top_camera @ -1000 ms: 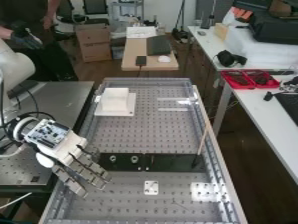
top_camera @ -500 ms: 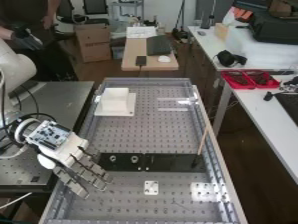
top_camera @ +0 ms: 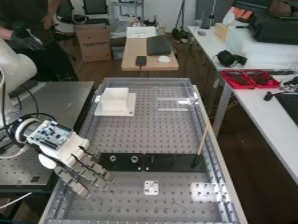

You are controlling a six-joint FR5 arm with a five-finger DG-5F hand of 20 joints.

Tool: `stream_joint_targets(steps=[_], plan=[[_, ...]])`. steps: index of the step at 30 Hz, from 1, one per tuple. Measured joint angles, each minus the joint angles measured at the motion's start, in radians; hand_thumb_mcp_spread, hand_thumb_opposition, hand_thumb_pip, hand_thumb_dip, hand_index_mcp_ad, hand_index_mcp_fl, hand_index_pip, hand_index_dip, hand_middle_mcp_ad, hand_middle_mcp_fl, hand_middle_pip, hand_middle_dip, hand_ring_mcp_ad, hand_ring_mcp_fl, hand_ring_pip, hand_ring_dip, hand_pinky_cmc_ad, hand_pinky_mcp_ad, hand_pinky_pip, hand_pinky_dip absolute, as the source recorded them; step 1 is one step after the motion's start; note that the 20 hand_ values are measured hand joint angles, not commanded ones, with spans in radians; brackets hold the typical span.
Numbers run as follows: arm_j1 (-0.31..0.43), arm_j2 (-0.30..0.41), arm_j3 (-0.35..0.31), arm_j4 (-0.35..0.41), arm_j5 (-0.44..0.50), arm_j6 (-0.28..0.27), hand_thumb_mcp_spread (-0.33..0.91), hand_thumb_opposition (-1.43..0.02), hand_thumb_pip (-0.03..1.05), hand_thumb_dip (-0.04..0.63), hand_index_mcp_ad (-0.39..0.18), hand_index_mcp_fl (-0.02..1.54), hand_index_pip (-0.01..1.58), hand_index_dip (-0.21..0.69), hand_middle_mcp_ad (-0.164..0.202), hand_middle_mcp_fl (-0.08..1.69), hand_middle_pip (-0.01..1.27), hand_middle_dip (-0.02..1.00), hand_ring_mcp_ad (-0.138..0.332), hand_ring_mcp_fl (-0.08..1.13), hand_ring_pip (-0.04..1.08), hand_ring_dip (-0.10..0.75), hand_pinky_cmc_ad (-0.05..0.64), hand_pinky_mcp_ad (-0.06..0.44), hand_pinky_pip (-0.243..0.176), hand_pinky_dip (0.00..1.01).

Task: Grab the smaller nut and place it in the white container

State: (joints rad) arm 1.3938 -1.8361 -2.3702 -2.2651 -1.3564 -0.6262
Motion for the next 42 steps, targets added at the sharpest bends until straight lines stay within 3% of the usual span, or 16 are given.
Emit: stream_joint_targets(steps=[12,42], plan=[[-0.002,-0.003,0.004,-0.009,-0.004,0.002,0.47,-0.87,0.62,0.293,-0.133,0.25,1.53,0.314,0.077,0.21,0.13,0.21,0.086,0.01,0.09,0.066,0.311,0.197,-0.026,0.2],[-0.007,0.009,-0.005,-0.017,-0.021,0.003,0.47,-0.87,0.66,0.291,-0.138,0.14,1.48,0.304,0.077,0.2,0.13,0.21,0.086,0.01,0.1,0.073,0.314,0.195,-0.026,0.2]])
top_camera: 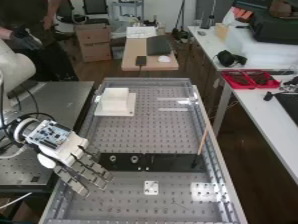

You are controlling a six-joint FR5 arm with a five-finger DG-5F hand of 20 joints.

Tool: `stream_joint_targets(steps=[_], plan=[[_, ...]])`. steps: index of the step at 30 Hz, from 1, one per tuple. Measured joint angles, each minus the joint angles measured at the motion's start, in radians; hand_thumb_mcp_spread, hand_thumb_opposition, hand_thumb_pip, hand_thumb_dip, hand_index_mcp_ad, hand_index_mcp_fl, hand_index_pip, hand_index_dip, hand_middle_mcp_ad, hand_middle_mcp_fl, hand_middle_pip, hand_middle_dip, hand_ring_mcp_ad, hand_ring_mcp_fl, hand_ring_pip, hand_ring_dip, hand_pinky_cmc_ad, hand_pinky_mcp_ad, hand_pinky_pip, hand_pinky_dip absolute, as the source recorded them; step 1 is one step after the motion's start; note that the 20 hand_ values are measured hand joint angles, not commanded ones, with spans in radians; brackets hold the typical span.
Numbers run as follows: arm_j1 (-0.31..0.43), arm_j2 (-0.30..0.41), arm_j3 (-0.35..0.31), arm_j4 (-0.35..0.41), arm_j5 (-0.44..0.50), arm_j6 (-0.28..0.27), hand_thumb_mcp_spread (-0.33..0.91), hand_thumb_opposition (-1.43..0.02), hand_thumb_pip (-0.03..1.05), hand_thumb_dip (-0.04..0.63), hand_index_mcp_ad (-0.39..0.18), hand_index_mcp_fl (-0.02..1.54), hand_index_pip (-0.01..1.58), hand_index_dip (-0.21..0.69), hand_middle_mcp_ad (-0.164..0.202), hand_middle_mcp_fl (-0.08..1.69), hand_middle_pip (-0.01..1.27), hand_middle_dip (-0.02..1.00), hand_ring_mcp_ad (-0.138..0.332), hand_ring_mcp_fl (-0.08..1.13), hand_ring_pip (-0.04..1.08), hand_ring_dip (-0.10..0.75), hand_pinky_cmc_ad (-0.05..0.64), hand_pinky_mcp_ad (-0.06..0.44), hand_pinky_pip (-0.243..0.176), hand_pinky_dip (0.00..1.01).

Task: Grab the smaller nut and place it in the white container

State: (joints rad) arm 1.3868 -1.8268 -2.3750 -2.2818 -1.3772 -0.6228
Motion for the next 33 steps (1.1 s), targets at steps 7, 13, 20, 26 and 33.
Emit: stream_joint_targets(steps=[7,13,20,26,33], plan=[[-0.006,0.001,0.001,-0.002,-0.007,-0.012,0.47,-0.87,0.66,0.29,-0.138,0.14,1.48,0.304,0.077,0.2,0.13,0.21,0.086,0.01,0.1,0.073,0.314,0.195,-0.026,0.2],[-0.011,0.009,0.004,-0.015,-0.016,-0.021,0.47,-0.89,0.65,0.286,-0.138,0.14,1.48,0.304,0.077,0.2,0.13,0.21,0.086,0.01,0.1,0.073,0.314,0.195,-0.026,0.2],[-0.012,0.013,0.006,-0.029,-0.023,-0.029,0.47,-0.89,0.68,0.288,-0.138,0.06,1.48,0.304,0.075,0.17,0.13,0.21,0.086,0.01,0.1,0.073,0.314,0.195,-0.026,0.2],[-0.014,0.015,0.006,-0.028,-0.032,-0.04,0.47,-0.89,0.68,0.288,-0.136,0.05,1.46,0.304,0.075,0.15,0.13,0.21,0.082,0.01,0.1,0.073,0.314,0.194,-0.026,0.2],[-0.023,0.017,0.009,-0.031,-0.052,-0.067,0.47,-0.89,0.68,0.284,-0.136,0.05,1.46,0.304,0.075,0.15,0.13,0.21,0.086,0.01,0.1,0.073,0.314,0.197,-0.026,0.2]])
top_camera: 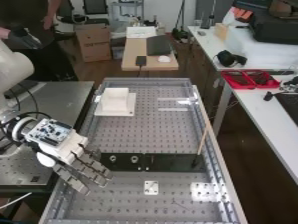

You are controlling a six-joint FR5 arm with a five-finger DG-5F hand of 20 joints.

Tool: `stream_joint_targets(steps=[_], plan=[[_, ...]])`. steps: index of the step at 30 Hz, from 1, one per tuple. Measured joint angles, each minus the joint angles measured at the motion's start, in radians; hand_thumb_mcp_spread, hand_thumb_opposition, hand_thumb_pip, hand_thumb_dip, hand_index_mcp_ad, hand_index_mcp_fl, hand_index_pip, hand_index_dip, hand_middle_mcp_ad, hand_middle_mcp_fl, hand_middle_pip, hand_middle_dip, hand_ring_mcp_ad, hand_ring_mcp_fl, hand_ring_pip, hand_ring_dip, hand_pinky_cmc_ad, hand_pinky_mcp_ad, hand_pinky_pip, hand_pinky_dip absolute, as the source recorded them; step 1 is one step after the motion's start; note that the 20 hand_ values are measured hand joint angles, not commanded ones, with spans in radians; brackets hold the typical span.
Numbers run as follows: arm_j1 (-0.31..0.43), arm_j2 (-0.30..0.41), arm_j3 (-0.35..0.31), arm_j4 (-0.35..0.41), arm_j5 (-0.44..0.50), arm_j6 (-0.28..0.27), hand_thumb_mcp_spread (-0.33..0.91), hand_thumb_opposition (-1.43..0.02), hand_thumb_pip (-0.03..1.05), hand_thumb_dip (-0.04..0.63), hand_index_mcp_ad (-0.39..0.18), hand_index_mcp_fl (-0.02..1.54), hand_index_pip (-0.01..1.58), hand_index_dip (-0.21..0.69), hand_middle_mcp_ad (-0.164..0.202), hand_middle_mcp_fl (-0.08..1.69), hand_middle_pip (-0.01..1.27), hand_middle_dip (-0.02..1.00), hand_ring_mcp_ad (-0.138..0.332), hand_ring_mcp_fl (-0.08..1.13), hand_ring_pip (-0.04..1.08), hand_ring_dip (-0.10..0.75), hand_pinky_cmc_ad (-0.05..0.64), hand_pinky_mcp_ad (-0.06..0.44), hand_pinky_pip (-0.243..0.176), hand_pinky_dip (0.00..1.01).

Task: Grab the smaller nut and place it in the white container

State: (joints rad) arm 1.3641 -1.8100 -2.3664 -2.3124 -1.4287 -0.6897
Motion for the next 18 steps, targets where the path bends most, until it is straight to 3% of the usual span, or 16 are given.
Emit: stream_joint_targets(steps=[18], plan=[[-0.008,-0.004,0.008,-0.002,-0.034,-0.03,0.48,-0.89,0.67,0.283,-0.147,0.05,1.48,0.304,0.065,0.15,0.13,0.21,0.08,0.01,0.1,0.073,0.314,0.197,-0.026,0.2]])
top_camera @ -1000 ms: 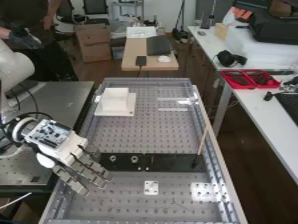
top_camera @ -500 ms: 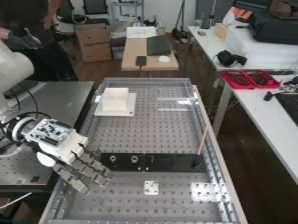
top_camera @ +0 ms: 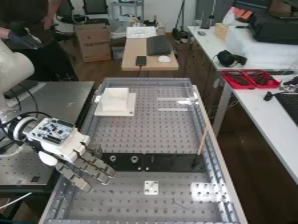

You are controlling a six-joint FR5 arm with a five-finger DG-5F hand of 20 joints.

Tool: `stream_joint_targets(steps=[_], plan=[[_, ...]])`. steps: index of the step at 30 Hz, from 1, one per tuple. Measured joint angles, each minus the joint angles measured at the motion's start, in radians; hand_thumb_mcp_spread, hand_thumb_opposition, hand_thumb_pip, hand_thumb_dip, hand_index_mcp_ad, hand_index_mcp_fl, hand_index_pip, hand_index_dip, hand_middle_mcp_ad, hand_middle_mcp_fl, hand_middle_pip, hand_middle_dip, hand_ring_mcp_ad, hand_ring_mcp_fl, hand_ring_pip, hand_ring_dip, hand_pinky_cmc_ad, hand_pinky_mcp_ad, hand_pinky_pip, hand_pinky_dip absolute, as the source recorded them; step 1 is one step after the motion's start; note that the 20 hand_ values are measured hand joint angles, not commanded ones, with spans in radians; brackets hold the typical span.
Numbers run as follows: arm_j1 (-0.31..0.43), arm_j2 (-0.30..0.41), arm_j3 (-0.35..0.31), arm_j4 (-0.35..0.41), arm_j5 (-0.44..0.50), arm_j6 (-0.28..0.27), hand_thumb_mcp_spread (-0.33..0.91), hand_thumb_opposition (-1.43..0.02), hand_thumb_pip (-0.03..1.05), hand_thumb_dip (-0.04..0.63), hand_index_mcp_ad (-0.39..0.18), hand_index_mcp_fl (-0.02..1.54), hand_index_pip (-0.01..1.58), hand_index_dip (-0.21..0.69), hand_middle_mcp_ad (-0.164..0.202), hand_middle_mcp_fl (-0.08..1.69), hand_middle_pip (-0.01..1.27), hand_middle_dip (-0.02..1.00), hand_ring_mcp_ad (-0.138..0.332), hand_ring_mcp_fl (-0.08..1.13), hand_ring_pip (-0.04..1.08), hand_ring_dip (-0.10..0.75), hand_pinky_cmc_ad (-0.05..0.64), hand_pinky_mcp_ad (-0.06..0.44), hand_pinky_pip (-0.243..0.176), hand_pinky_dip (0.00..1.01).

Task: Grab the smaller nut and place it in the white container

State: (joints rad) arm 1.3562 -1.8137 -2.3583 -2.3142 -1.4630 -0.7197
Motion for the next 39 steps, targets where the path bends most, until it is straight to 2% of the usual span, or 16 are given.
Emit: stream_joint_targets(steps=[11,14,39], plan=[[0.001,0.007,0.003,-0.022,-0.002,-0.009,0.48,-0.89,0.71,0.298,-0.161,0.02,1.48,0.304,0.065,0.15,0.13,0.21,0.08,0.01,0.1,0.073,0.314,0.194,-0.026,0.2],[0.001,0.009,0.002,-0.018,-0.003,-0.011,0.47,-0.9,0.72,0.332,-0.161,0.02,1.48,0.304,0.065,0.15,0.13,0.21,0.08,0.01,0.1,0.073,0.314,0.194,-0.026,0.2],[0.004,0.01,0.006,-0.032,-0.003,-0.024,0.48,-0.92,0.72,0.339,-0.166,0.05,1.48,0.305,0.063,0.15,0.13,0.21,0.08,0.01,0.1,0.075,0.314,0.197,-0.026,0.2]])
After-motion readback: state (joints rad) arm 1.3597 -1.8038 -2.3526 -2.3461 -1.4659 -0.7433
